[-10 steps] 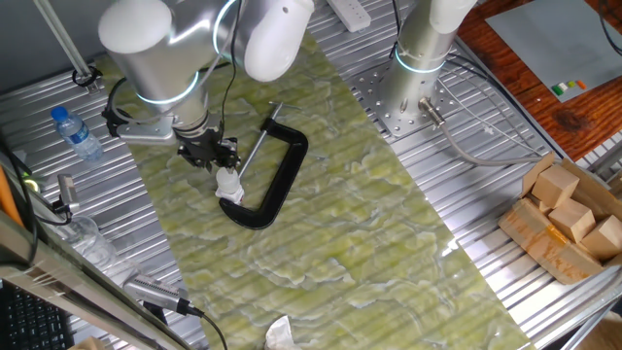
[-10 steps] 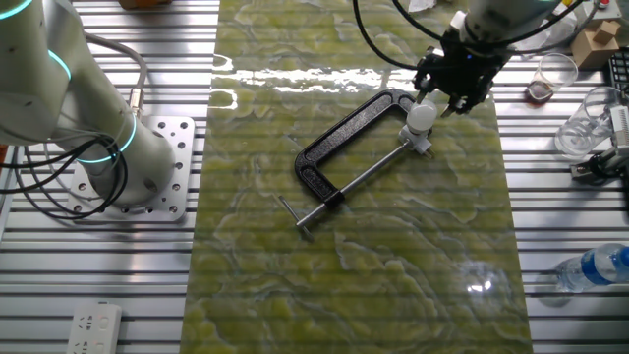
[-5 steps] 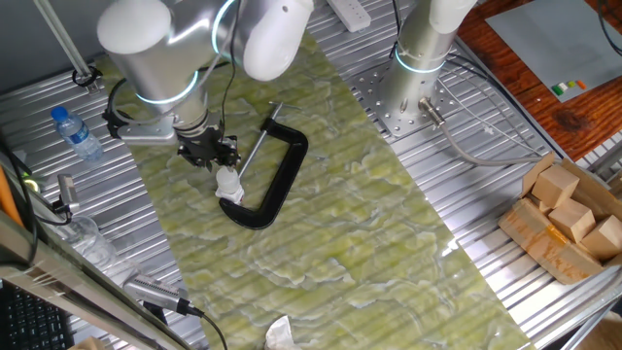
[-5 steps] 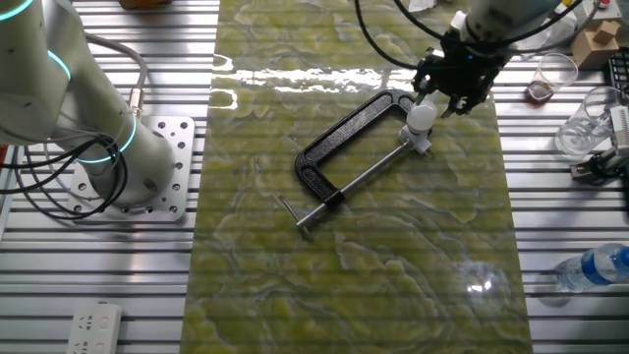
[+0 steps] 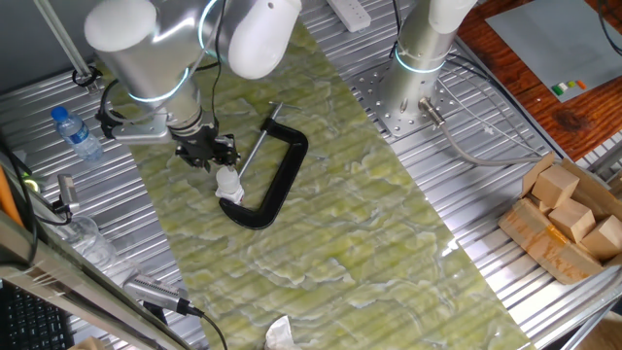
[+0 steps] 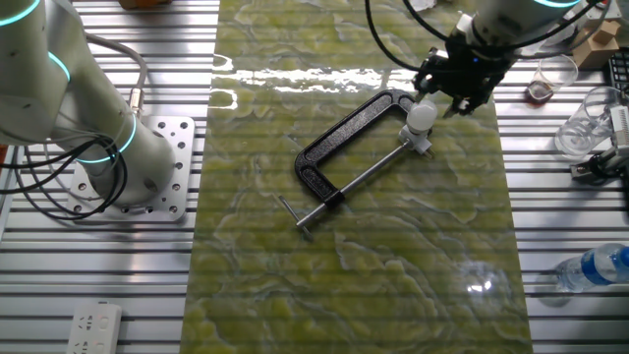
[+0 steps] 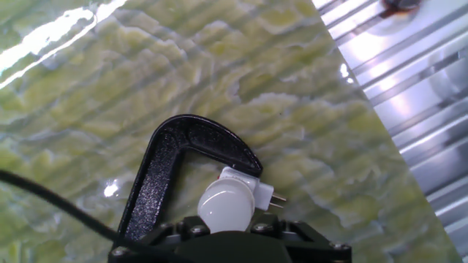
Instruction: Take out the light bulb by rotating it
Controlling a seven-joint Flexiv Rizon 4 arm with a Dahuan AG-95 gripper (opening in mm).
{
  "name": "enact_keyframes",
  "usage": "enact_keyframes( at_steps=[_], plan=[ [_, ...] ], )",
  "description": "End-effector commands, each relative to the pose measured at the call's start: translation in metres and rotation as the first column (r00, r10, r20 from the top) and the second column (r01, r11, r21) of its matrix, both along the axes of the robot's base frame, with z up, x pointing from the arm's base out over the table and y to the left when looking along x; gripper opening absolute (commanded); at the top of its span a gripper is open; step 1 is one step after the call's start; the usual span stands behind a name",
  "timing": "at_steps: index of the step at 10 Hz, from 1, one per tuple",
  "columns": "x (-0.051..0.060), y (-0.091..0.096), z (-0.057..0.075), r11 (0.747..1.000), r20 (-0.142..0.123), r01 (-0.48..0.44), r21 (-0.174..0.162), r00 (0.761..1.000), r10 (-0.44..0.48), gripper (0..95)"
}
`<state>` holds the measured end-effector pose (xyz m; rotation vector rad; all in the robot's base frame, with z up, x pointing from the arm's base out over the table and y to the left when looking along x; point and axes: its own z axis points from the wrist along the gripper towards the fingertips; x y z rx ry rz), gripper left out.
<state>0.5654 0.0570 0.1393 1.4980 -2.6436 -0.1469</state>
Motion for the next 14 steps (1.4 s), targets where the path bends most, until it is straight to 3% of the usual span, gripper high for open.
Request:
enact_keyframes(
  at_steps=[1, 6, 11, 14],
  plan=[
    [0.000, 0.000, 0.000, 0.999, 0.012, 0.046, -0.012, 0.999, -0.046, 57.0],
    [-0.005, 0.006, -0.008, 0.999, 0.017, 0.051, -0.016, 0.999, -0.051, 57.0],
    [-0.008, 0.006, -0.023, 0.998, 0.042, 0.059, -0.017, 0.997, -0.059, 57.0],
    [-0.005, 0.004, -0.036, 0.999, 0.072, 0.044, -0.017, 0.996, -0.043, 57.0]
  ],
)
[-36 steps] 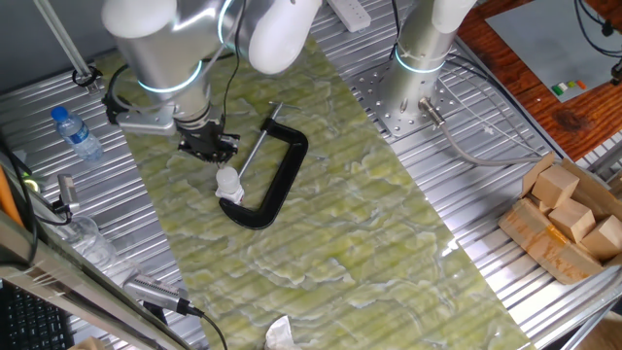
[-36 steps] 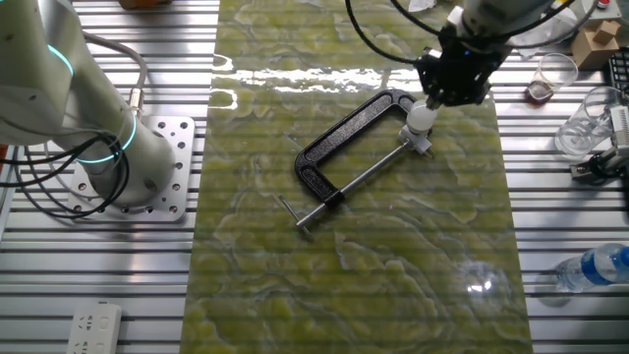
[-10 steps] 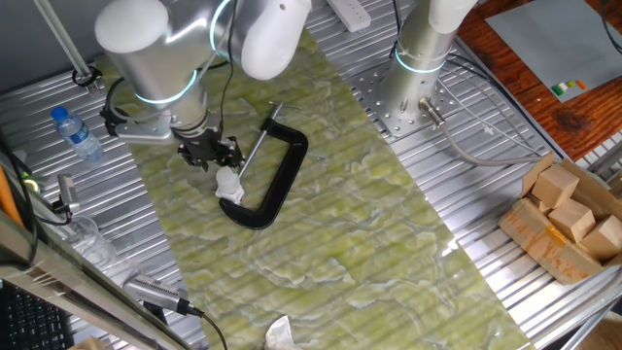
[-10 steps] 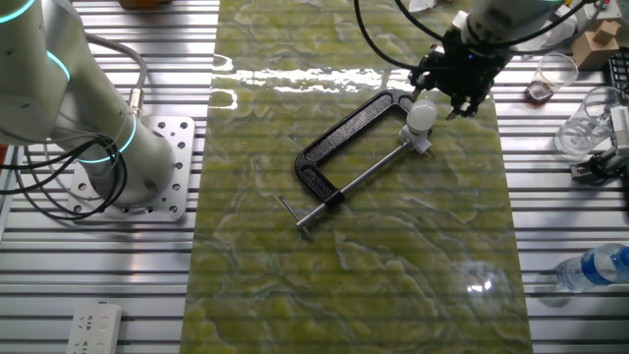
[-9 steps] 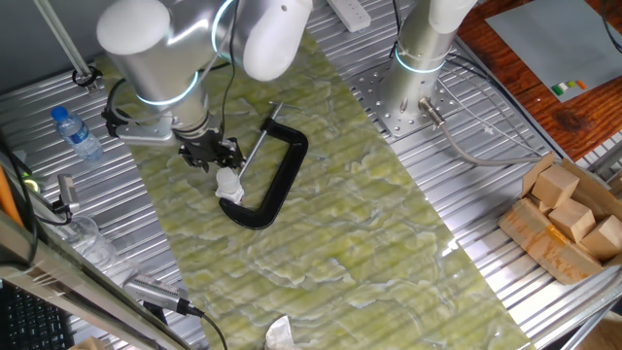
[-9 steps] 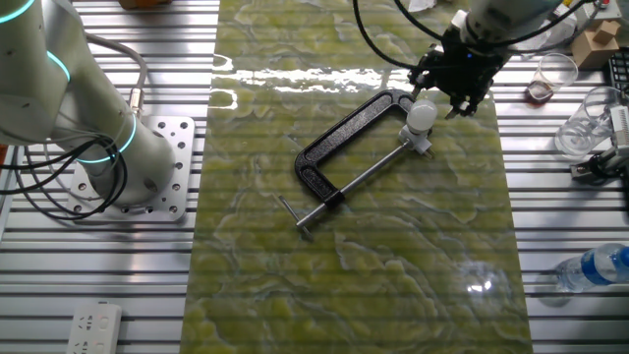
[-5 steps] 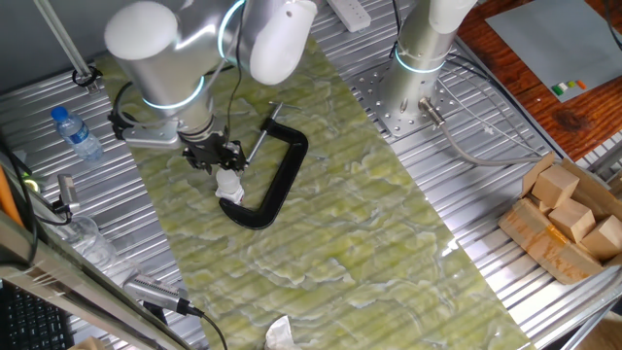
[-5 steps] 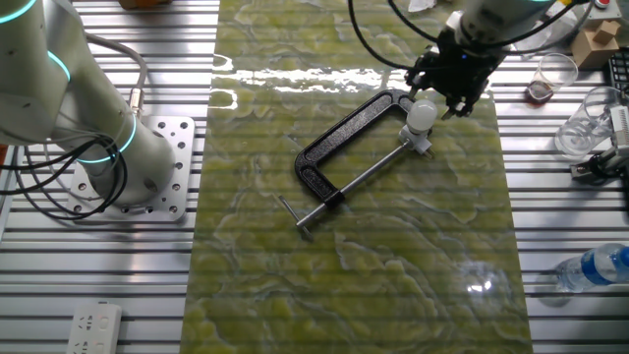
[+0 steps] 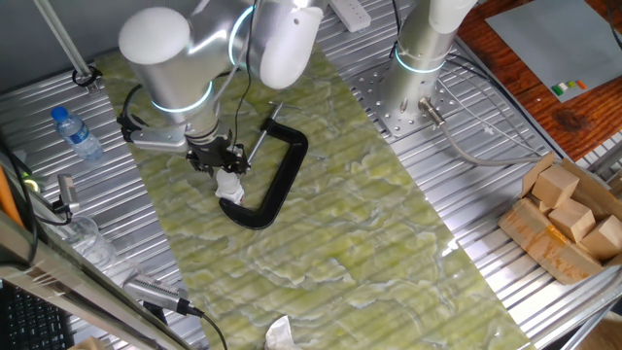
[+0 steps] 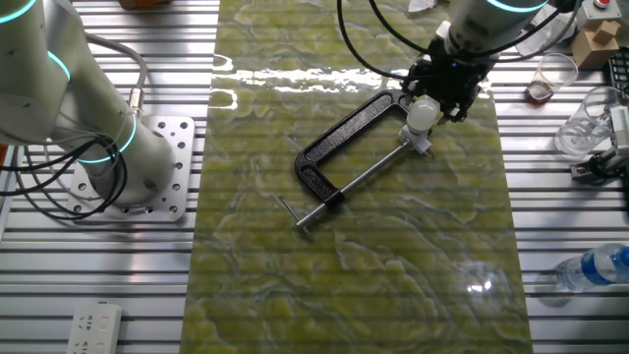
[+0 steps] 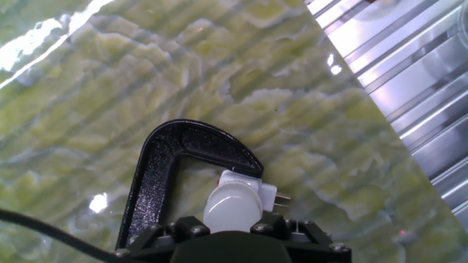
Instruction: Take out the light bulb by rotating it
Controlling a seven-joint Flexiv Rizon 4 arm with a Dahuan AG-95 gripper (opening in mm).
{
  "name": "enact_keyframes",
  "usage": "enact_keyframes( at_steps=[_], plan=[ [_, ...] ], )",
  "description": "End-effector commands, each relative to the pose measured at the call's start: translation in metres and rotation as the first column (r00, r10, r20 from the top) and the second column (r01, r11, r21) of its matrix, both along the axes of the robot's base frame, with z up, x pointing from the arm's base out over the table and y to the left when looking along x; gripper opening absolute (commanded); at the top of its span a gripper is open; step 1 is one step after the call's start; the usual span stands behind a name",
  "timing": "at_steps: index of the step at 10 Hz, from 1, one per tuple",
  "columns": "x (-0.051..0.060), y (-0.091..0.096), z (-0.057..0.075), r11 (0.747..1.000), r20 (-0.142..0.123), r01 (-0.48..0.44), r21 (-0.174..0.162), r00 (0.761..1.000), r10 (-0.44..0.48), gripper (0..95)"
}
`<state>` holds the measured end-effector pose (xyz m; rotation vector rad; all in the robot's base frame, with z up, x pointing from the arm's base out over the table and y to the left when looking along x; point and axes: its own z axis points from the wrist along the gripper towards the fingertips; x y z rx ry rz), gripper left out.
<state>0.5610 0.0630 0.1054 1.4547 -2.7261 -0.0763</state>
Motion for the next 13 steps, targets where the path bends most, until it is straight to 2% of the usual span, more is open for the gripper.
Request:
enact_keyframes(
  at_steps=[1, 10, 13],
  plan=[
    [-0.001, -0.001, -0.005, 1.000, 0.008, -0.008, -0.001, 1.000, 0.008, 57.0],
    [-0.001, 0.005, -0.023, 0.999, 0.015, -0.037, -0.003, 0.999, 0.037, 57.0],
    [-0.001, 0.006, -0.024, 0.995, 0.019, -0.100, 0.001, 0.995, 0.100, 57.0]
  ],
)
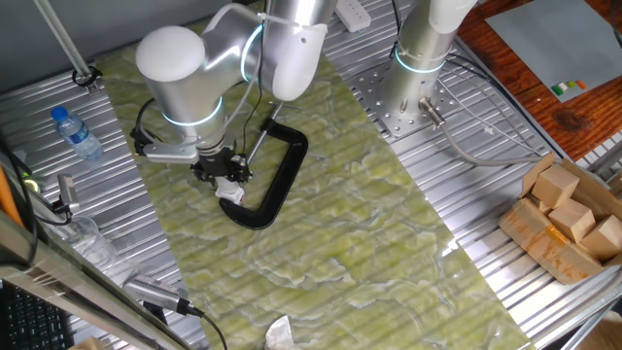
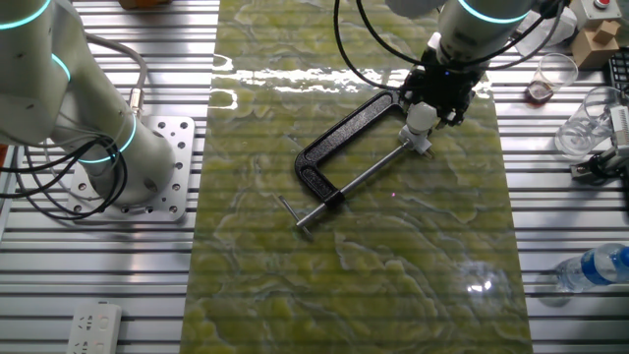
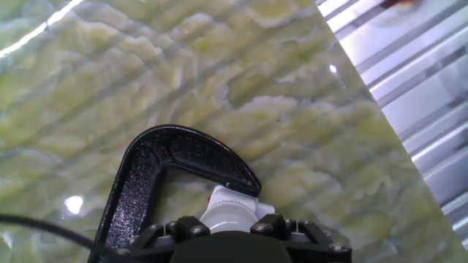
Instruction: Take out the light bulb by rotating it
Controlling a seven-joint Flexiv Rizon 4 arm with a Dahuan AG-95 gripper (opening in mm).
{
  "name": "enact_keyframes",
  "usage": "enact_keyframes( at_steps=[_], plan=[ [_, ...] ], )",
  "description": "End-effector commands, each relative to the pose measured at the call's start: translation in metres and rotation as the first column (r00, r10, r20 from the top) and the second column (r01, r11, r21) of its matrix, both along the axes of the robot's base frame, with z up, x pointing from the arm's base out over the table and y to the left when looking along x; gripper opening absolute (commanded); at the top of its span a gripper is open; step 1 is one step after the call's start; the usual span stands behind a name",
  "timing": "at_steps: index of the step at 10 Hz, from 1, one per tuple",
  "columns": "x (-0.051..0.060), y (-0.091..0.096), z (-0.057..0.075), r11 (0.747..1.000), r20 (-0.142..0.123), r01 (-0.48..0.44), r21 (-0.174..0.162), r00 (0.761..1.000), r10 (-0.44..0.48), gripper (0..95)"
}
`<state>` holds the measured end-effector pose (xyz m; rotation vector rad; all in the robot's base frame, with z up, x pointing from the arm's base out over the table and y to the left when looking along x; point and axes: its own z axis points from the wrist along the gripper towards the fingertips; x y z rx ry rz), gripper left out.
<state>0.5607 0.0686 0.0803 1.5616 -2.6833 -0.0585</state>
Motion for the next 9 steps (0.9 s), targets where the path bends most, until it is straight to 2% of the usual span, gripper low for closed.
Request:
enact_keyframes(
  at_steps=[1, 6, 9],
  plan=[
    [-0.0006, 0.0003, 0.0008, 0.998, 0.002, -0.060, 0.005, 0.998, 0.060, 57.0],
    [-0.0028, 0.0014, -0.0038, 0.991, 0.006, -0.129, 0.020, 0.992, 0.129, 57.0],
    [-0.0044, 0.0034, -0.0054, 0.990, 0.008, -0.140, 0.020, 0.990, 0.140, 57.0]
  ],
)
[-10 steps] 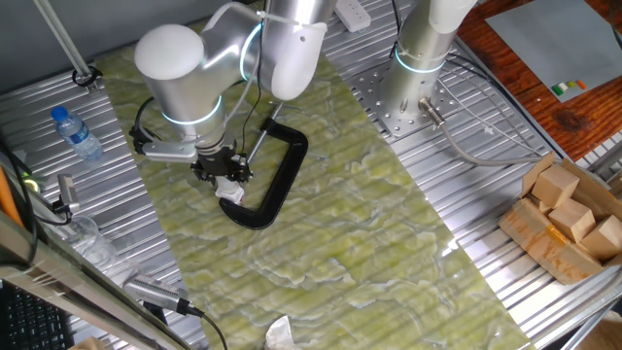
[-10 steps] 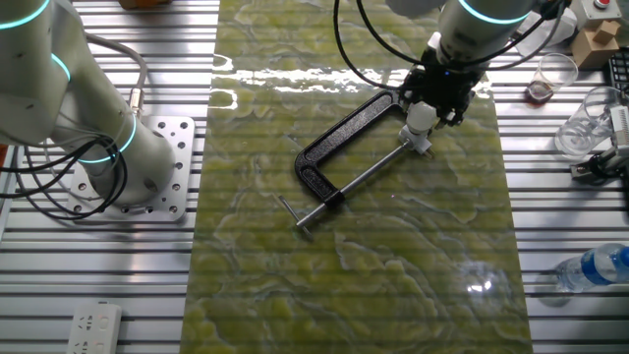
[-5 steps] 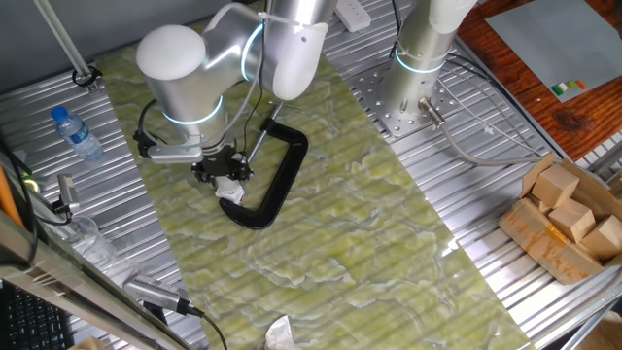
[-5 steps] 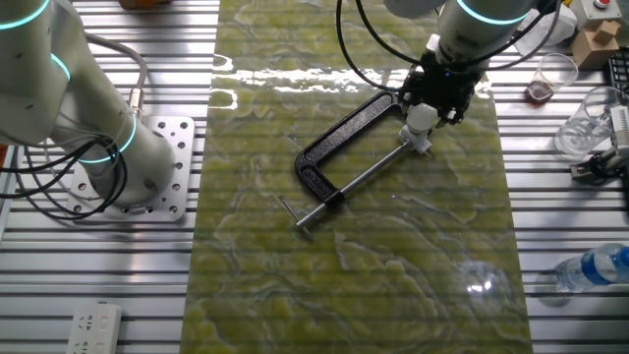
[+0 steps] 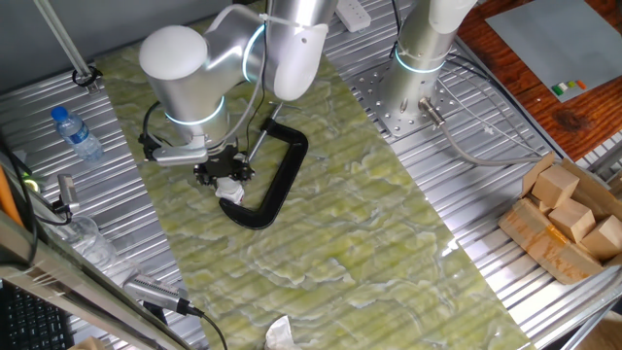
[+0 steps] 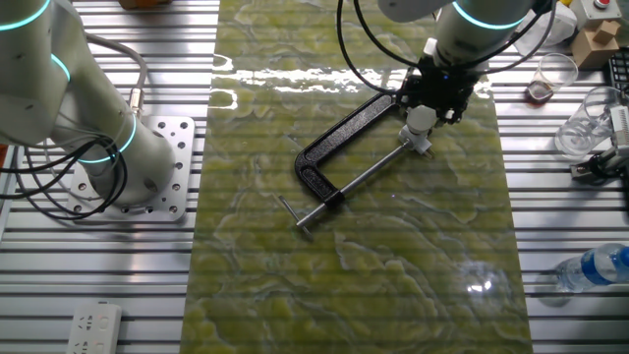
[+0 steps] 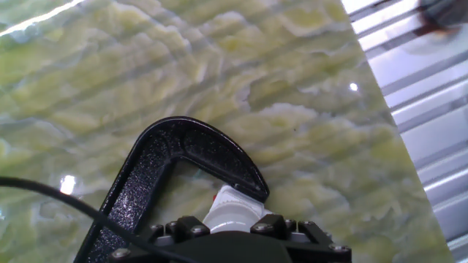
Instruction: Take out the light bulb by rotating it
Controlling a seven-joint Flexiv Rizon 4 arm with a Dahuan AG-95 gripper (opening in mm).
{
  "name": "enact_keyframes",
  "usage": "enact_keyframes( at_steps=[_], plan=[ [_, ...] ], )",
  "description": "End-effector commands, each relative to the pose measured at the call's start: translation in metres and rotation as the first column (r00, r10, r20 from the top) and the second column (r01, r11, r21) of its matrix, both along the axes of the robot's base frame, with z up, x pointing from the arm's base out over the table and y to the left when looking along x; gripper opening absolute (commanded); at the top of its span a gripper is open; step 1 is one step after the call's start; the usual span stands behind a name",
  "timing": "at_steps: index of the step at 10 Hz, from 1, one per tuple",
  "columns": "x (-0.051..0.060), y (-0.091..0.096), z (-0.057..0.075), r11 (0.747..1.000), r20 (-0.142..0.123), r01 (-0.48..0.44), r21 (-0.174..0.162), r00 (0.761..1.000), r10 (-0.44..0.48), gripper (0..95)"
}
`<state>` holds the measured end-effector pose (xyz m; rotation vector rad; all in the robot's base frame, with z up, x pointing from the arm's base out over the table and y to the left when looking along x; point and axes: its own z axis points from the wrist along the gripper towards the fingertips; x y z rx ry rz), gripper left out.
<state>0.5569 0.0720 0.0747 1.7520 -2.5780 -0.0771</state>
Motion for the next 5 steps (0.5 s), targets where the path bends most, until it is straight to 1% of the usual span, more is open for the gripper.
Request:
enact_keyframes(
  at_steps=[1, 5],
  plan=[
    [-0.0009, 0.0002, -0.0001, 1.000, 0.002, -0.009, -0.001, 1.000, 0.009, 57.0],
    [-0.0025, -0.0013, -0.0016, 1.000, 0.005, -0.021, -0.002, 1.000, 0.021, 57.0]
  ],
)
